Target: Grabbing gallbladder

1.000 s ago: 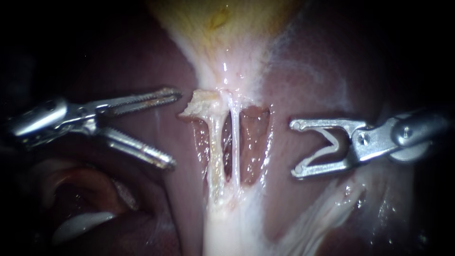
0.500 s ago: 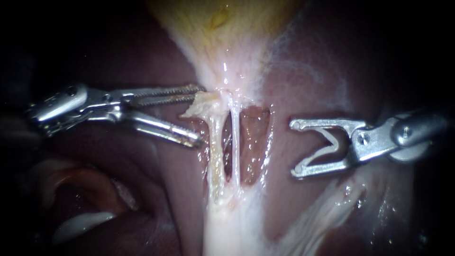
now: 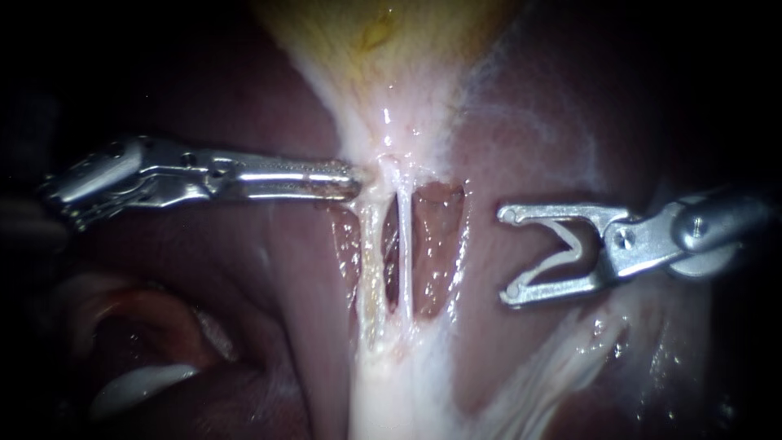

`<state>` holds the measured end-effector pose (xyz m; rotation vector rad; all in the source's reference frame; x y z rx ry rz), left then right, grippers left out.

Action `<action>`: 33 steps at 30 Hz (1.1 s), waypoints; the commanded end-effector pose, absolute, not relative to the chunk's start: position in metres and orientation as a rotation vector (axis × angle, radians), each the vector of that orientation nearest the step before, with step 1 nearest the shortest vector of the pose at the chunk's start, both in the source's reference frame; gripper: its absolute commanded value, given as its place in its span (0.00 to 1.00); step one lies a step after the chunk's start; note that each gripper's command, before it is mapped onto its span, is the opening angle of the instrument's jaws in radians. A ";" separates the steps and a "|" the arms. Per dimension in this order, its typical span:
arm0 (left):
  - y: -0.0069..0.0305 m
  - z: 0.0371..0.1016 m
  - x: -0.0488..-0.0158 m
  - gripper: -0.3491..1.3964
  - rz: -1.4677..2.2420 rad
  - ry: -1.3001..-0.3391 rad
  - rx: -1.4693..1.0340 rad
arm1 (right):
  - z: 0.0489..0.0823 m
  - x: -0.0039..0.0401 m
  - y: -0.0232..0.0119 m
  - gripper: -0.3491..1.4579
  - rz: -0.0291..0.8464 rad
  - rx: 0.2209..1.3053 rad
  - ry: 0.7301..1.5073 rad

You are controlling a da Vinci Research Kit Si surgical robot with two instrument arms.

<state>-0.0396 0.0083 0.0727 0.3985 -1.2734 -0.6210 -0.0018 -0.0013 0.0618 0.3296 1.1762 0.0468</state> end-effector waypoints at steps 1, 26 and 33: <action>0.0081 0.0723 -0.0395 0.00 -0.619 -1.275 0.401 | 0.0618 -0.0018 -0.0013 0.47 0.047 0.330 1.176; 0.0096 0.0643 -0.0352 0.00 -0.675 -1.286 0.422 | 0.0618 -0.0018 -0.0013 0.47 0.047 0.330 1.176; 0.0095 0.0643 -0.0352 0.00 -0.675 -1.286 0.422 | 0.0618 -0.0018 -0.0013 0.47 0.047 0.330 1.176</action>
